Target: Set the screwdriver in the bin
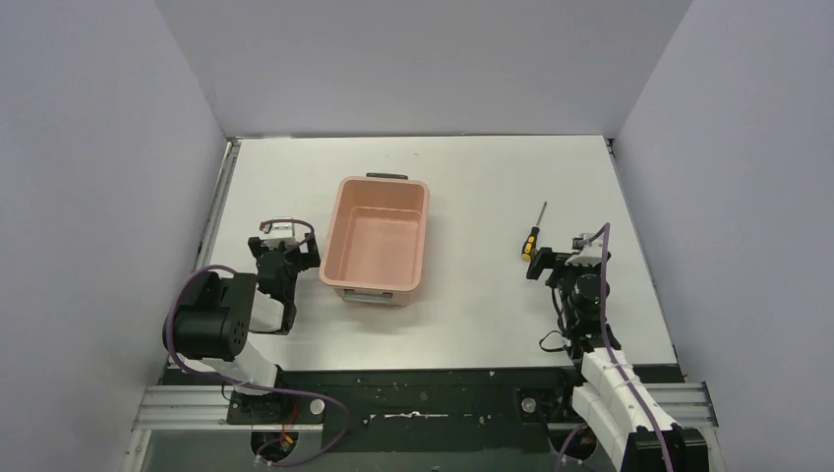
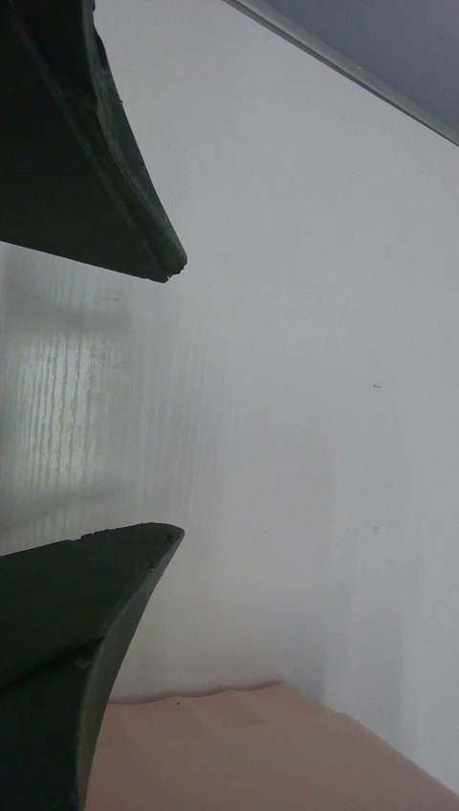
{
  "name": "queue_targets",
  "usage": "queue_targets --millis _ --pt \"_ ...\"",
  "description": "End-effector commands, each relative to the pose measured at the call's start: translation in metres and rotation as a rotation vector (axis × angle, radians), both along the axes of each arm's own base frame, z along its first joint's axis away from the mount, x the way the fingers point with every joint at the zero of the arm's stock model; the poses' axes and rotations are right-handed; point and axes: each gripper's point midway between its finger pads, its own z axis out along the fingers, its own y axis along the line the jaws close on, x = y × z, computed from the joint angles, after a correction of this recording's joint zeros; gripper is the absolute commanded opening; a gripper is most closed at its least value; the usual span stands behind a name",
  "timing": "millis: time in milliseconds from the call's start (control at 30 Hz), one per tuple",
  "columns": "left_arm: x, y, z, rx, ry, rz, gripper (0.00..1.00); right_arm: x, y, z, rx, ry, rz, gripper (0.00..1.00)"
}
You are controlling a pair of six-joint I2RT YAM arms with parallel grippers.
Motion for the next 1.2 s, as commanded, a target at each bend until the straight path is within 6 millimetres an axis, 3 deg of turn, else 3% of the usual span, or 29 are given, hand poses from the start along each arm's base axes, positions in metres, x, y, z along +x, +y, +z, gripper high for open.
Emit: queue_targets --millis 0,100,133,300,400,567,733,833,933,1067,1167 --pt "0.005 -0.001 0.013 0.007 -0.047 -0.011 0.97 0.007 -0.011 0.023 0.024 -0.063 -0.073 1.0" --pt "0.005 -0.001 0.013 0.006 -0.047 -0.01 0.97 0.016 -0.016 0.034 0.041 0.008 -0.117 1.0" --pt "0.005 -0.001 0.012 0.007 -0.046 -0.011 0.97 0.025 -0.015 0.054 0.041 0.011 -0.111 1.0" --pt "0.005 -0.001 0.013 0.006 -0.047 -0.011 0.97 0.067 -0.016 0.091 0.045 0.239 -0.145 1.0" --pt "0.005 0.0 0.012 0.006 -0.046 -0.009 0.97 0.086 -0.022 0.091 0.042 0.45 -0.199 1.0" --pt "0.005 0.0 0.013 0.007 -0.046 -0.007 0.97 0.107 -0.012 0.042 0.036 0.746 -0.169 0.97" --pt "0.005 0.0 0.013 0.005 -0.048 -0.006 0.97 0.114 -0.003 -0.02 0.063 0.89 -0.143 0.88" --pt "0.005 0.0 0.012 0.007 -0.045 -0.006 0.97 0.112 0.006 -0.047 0.081 0.941 -0.108 0.83" --pt "0.005 0.0 0.012 0.006 -0.046 -0.006 0.97 0.112 0.003 -0.071 0.064 0.963 -0.12 0.79" --pt "0.005 0.0 0.013 0.005 -0.047 -0.006 0.97 0.106 -0.004 -0.103 0.018 1.034 -0.139 0.67" --pt "0.005 0.0 0.013 0.007 -0.047 -0.005 0.97 0.101 -0.004 -0.116 0.009 1.073 -0.133 0.44"
